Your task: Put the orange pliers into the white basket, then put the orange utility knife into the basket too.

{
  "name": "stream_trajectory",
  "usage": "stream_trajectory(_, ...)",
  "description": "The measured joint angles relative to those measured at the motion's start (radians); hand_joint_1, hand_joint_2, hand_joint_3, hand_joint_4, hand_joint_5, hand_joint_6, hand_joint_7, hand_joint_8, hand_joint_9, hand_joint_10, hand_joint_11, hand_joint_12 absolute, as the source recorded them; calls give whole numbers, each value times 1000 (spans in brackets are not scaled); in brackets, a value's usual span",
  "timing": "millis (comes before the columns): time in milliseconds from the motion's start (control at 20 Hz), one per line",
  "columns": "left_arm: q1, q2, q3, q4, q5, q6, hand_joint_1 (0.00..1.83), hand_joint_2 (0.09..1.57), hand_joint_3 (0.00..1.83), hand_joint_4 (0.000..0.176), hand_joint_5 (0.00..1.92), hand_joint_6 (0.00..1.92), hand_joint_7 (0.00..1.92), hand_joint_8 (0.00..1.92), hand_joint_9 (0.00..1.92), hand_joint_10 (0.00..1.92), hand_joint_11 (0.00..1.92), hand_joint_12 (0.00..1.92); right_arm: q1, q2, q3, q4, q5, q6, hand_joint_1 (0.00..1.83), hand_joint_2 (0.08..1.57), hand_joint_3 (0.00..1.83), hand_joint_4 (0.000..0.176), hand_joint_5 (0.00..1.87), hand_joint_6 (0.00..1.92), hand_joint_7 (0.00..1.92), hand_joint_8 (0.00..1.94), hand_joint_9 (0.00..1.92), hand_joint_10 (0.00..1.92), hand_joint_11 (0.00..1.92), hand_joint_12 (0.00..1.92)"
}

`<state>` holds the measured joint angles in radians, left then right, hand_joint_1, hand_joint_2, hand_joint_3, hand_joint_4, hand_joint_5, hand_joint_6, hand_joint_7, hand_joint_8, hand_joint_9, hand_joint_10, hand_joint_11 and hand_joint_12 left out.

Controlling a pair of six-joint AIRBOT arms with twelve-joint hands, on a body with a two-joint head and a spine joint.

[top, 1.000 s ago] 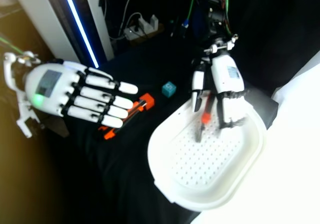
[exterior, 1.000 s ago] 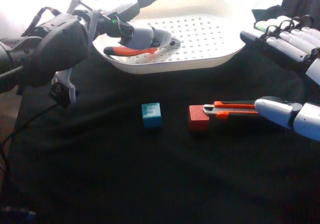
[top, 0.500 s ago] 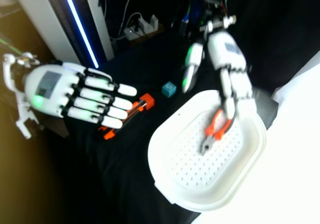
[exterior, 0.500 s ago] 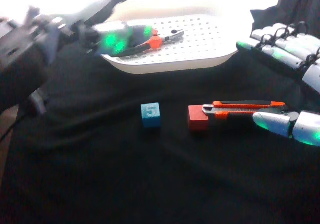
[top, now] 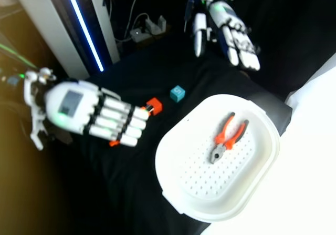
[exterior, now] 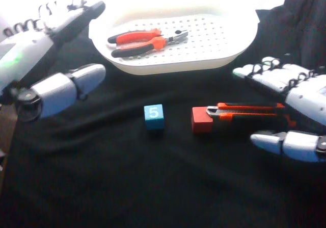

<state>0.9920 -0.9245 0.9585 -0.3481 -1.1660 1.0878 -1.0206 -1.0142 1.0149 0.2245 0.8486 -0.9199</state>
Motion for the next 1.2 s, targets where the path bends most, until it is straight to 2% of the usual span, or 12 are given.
stream_trajectory(100,33,0,-13,-21,-53,-9,374,1378,5,84,77,0,31,4,100,7,0,519,19,-30,23,-5,-40,1,666,1254,1,0,128,11,175,11,185,29,0,552)
stream_trajectory(150,43,0,-14,-24,-76,-11,375,1395,5,63,64,5,66,8,134,18,0,626,26,-48,37,-4,-64,1,653,1270,1,0,169,11,228,9,220,30,0,655)
stream_trajectory(300,75,0,-29,-40,-118,-15,395,1393,0,87,53,1,50,1,124,9,0,677,53,-80,74,0,-112,3,743,1263,0,0,448,182,568,80,416,219,0,1179)
stream_trajectory(350,78,0,-34,-52,-122,-18,397,1378,0,86,60,3,57,2,129,9,0,651,59,-87,83,0,-112,3,1023,1294,10,1,558,1264,672,1235,440,1338,269,1773)
stream_trajectory(400,86,0,-34,-53,-134,-23,390,1379,0,77,57,1,53,0,111,4,0,564,71,-92,90,0,-106,2,1012,1312,16,0,602,1540,743,1800,734,1804,696,1891)
stream_trajectory(450,90,0,-35,-55,-140,-26,390,1379,0,77,57,1,53,0,111,4,0,564,79,-97,97,0,-101,-1,1012,1312,16,0,602,1540,743,1800,734,1804,696,1891)
stream_trajectory(500,101,0,-37,-60,-156,-28,402,1376,0,68,70,5,72,6,125,10,0,536,100,-106,104,4,-98,-35,1305,1242,0,0,869,1906,1064,1935,1160,1916,1239,1920)
stream_trajectory(550,111,0,-40,-65,-164,-31,414,1378,0,67,69,4,63,2,118,6,0,537,120,-110,105,-1,-106,-72,1350,1250,0,0,992,1918,1187,1940,1305,1920,1396,1921)
stream_trajectory(900,136,0,-46,-90,-199,-41,388,1365,0,65,53,0,28,3,103,1,0,548,128,-41,6,-77,-67,-73,1303,1256,0,0,1018,1921,1339,1941,1502,1921,1489,1921)
stream_trajectory(1100,137,0,-46,-92,-204,-41,416,1372,4,68,71,4,46,1,110,3,0,499,122,46,-56,-125,20,-69,1386,1286,9,0,901,1921,1202,1941,1396,1921,1436,1921)
stream_trajectory(1150,142,0,-46,-92,-206,-42,410,1362,0,113,91,7,58,2,115,3,0,446,123,70,-64,-126,53,-69,1460,1226,0,0,855,1921,1155,1941,1378,1921,1438,1921)
stream_trajectory(1200,144,0,-46,-94,-204,-41,396,1360,0,115,87,4,57,1,113,2,0,448,129,84,-66,-127,77,-69,1425,1230,0,0,861,1921,1151,1941,1358,1921,1424,1921)
